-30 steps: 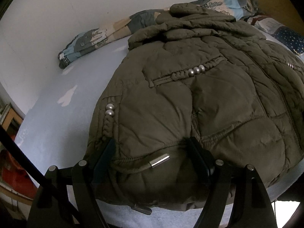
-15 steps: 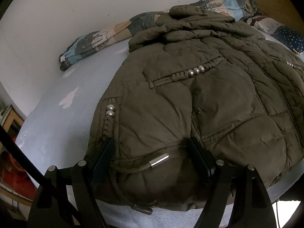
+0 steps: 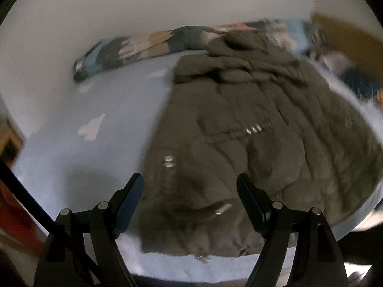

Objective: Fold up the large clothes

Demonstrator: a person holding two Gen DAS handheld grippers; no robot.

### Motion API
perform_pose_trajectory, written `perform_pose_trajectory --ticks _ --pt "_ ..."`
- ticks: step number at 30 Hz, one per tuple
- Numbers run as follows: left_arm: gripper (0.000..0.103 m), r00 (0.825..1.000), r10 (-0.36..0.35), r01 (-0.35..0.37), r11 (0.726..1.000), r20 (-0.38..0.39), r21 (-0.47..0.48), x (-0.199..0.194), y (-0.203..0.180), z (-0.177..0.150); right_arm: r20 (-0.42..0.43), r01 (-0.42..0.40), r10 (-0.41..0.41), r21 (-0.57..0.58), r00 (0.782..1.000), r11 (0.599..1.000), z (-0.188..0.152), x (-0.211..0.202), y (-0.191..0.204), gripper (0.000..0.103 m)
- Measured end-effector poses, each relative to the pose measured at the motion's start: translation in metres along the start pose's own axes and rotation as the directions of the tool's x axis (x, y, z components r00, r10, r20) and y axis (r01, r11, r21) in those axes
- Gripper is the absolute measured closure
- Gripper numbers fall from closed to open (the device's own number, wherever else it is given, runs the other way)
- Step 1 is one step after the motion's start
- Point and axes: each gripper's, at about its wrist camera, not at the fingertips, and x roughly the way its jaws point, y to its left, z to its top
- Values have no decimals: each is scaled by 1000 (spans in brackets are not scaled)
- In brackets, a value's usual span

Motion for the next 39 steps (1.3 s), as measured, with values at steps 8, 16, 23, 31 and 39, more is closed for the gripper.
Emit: perform_pose_trajectory --ticks 8,16,23,31,39 --pt "31 968 -195 94 866 -158 -491 36 110 -24 -44 -11 30 377 999 926 1 5 -93 23" --pt "33 931 -331 173 769 -152 -616 54 120 -40 -70 -56 93 413 993 909 -4 23 -87 23" --pt "33 919 -365 198 754 -148 -626 63 113 -42 -122 -41 96 391 988 920 -11 46 -81 23" --pt "41 897 -408 268 808 -171 -525 61 67 -42 -146 -116 163 289 976 950 -15 57 -49 61" --pt "56 932 -327 229 866 -156 -444 63 51 -41 -143 -100 148 300 979 949 -17 70 -50 62"
